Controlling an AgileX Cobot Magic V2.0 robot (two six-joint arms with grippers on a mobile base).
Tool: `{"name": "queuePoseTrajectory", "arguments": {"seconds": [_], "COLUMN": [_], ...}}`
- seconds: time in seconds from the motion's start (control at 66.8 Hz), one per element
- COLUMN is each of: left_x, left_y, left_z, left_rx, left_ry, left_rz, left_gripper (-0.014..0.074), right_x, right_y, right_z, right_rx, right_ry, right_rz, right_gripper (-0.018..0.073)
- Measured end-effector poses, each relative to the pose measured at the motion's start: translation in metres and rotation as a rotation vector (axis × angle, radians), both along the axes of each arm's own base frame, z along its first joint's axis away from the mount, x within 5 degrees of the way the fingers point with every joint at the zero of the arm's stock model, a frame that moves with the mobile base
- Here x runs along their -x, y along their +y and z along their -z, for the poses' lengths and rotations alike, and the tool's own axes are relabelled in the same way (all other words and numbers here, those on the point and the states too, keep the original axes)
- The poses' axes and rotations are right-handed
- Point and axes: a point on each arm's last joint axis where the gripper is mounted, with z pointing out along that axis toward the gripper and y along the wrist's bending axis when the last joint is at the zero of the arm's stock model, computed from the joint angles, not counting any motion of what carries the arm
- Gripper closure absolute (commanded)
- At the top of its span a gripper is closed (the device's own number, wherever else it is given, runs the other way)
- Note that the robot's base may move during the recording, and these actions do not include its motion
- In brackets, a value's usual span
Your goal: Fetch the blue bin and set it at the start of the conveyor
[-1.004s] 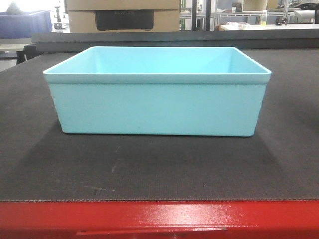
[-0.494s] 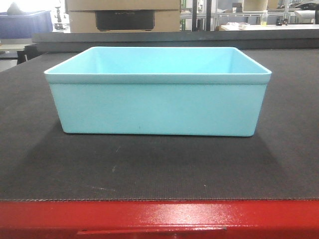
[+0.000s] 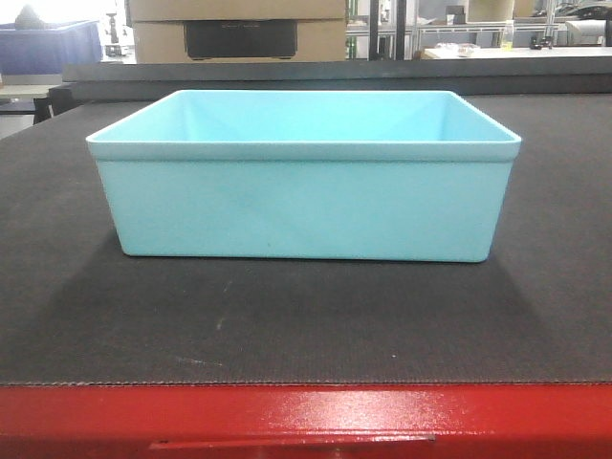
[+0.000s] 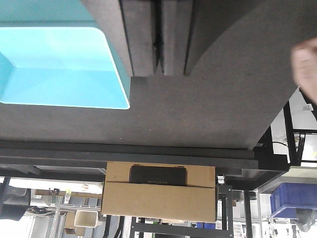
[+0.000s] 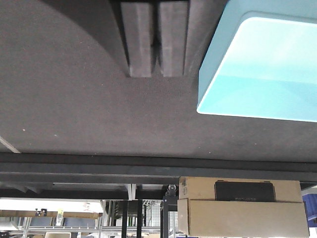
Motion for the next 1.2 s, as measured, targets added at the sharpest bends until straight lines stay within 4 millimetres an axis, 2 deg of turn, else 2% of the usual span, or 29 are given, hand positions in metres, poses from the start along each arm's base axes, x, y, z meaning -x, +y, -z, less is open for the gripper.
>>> {"name": "queuePoseTrajectory", "arguments": {"seconds": [0.644,0.809,0.944,1.079,1.199], "left_x": [0.000,0.007,0.015,0.015,0.005], "left_y": [0.000,0.001,0.002,0.004,0.005], "left_z": [0.000,0.006,0.031,0.072,0.113], "left_rx": [0.003,0.015,0.003,-0.030,-0.040], "left_ry": [0.000,-0.020,-0.046,-0.078,-0.081], "left_rz": [0.001,-0.012,-0.060,-0.110,-0.122], "left_gripper": [0.0707,0.0707,0.0707,0.0707,0.0707], "right_x": [0.000,0.000,0.000,0.000,0.000], "right_y": [0.000,0.000,0.000,0.000,0.000], "right_z": [-0.002,-0.002,-0.002,-0.002,-0.002], "right_rx": [0.006,0.006,0.006,0.006,0.006], "right_ry": [-0.021,-0.021,-0.021,-0.022,-0.026], "right_rz": [0.004,0.004,0.004,0.004,0.004], "right_gripper": [0.0721,0.0721,0.0721,0.0721,0.0721]}}
